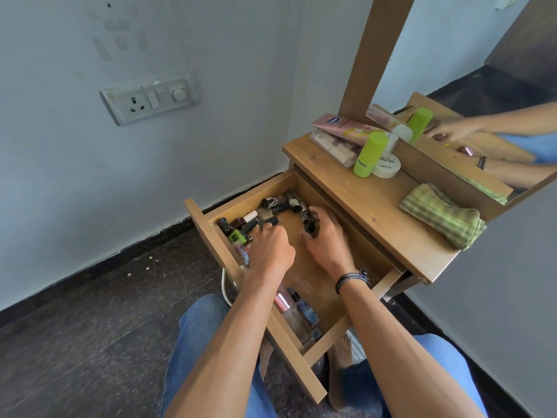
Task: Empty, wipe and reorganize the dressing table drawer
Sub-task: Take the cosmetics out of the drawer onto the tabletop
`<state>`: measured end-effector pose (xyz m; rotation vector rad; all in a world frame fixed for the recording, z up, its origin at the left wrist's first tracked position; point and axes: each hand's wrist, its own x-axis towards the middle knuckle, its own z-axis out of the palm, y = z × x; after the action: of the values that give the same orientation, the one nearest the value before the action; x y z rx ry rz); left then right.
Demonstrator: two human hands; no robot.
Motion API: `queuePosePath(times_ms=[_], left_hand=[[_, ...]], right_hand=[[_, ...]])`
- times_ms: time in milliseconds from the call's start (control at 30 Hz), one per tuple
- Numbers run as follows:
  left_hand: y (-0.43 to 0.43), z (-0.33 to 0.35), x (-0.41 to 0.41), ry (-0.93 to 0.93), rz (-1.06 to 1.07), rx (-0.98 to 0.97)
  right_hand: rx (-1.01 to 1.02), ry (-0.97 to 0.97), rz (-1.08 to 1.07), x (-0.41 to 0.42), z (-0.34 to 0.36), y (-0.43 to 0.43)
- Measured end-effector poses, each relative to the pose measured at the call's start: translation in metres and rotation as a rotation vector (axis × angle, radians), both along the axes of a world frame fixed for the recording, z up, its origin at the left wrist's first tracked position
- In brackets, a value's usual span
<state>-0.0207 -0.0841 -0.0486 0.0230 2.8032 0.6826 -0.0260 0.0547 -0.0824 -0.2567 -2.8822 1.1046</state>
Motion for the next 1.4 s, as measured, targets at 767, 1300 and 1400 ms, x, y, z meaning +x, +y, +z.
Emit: queuePosePath(times_ms=[767,1300,1400], left_hand=[[0.001,-0.003,-0.004,-0.011,-0.013,-0.054],[0.002,-0.003,-0.002,-0.029,-0.046,-0.187],[0.002,-0.002,-0.001,-0.039,-0.049,-0.206]], right_hand=[[0.021,0.040,0.016,0.001,0.001,-0.003],[0.002,0.505,-0.140,0.028,0.071,0.033],[-0.005,0.504,-0.229,0.023,0.079,0.050]])
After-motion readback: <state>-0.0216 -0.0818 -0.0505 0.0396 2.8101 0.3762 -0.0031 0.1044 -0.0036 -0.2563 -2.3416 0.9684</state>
